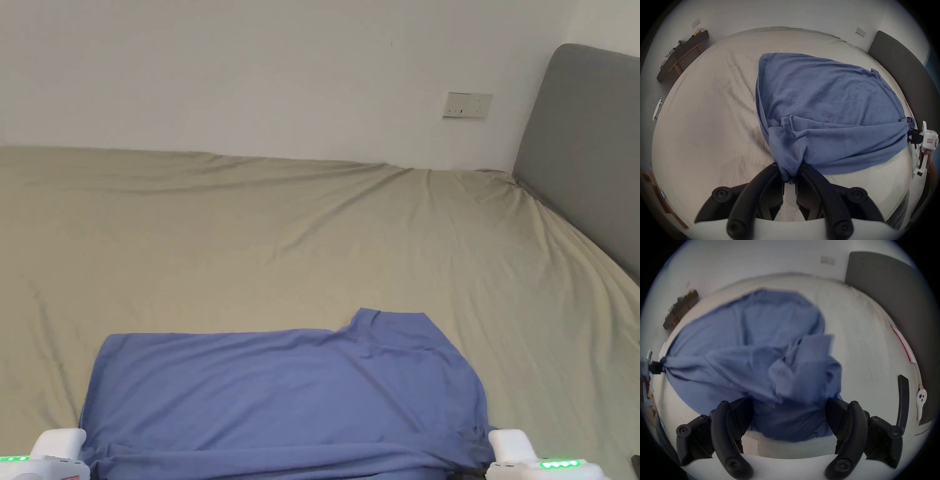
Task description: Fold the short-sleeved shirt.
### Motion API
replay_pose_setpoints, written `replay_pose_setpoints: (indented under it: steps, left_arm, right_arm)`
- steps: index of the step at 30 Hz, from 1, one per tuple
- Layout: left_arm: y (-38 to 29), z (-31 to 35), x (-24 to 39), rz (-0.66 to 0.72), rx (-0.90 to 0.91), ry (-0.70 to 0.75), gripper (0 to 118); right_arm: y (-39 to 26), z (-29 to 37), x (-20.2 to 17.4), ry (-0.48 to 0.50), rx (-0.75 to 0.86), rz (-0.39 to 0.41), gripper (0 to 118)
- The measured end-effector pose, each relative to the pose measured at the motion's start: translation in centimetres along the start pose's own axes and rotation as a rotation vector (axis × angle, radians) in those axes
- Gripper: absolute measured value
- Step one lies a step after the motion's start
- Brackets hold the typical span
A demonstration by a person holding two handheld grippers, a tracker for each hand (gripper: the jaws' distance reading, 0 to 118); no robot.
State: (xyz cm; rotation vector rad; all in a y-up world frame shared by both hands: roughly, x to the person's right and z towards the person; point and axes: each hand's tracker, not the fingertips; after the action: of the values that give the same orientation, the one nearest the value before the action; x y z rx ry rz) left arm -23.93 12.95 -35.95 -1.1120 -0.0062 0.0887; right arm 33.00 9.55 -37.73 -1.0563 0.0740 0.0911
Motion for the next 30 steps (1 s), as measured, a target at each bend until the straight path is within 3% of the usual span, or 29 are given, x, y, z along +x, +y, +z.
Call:
replay_pose_setpoints:
  steps: [1,2,5,7,8,10,15,18,24,30]
  left_arm:
    - [0.1,-0.1,0.0,0.004,-0.002,0.004,10]
    - [0.0,-0.1,-0.1,0.008,0.0,0.003,10]
    - [0.2,0.2,-0.5,0.024,-0.003,-0.009,10]
    - [0.3,0.7,-0.5,0.031,-0.007,-0.014,10]
    - [0.2,1.0,-0.5,0.03,-0.007,-0.016,10]
    - [0.0,1.6,-0.5,0.015,-0.006,-0.024,9]
    - [0.3,4.4,-1.5,0.024,0.037,-0.075,9]
    - [0.7,6.4,-1.7,0.014,0.06,-0.101,9]
    - [-2.3,9.5,-1.2,-0.093,0.06,-0.107,9]
    - [-10.1,9.1,-2.1,-0.106,-0.091,-0.12,9]
  right_arm:
    - [0.3,1.0,-0.1,-0.009,0.097,-0.003,94]
    - [0.6,1.1,0.1,-0.001,0.017,-0.037,84]
    - [0.0,2.9,0.2,0.06,0.073,0.011,15]
    - [0.0,3.5,-0.2,0.12,0.063,0.025,14]
    - [-0.3,3.6,-0.5,0.062,0.048,0.032,14]
    - [-0.4,3.8,-0.4,0.071,0.051,0.041,14]
    - [0.2,6.3,1.5,0.191,0.079,-0.102,14]
    - [0.4,9.1,2.4,0.223,0.118,-0.083,14]
    - [-2.2,12.3,2.6,0.198,0.106,-0.001,14]
    - [-10.8,11.9,2.0,0.217,-0.017,-0.03,14]
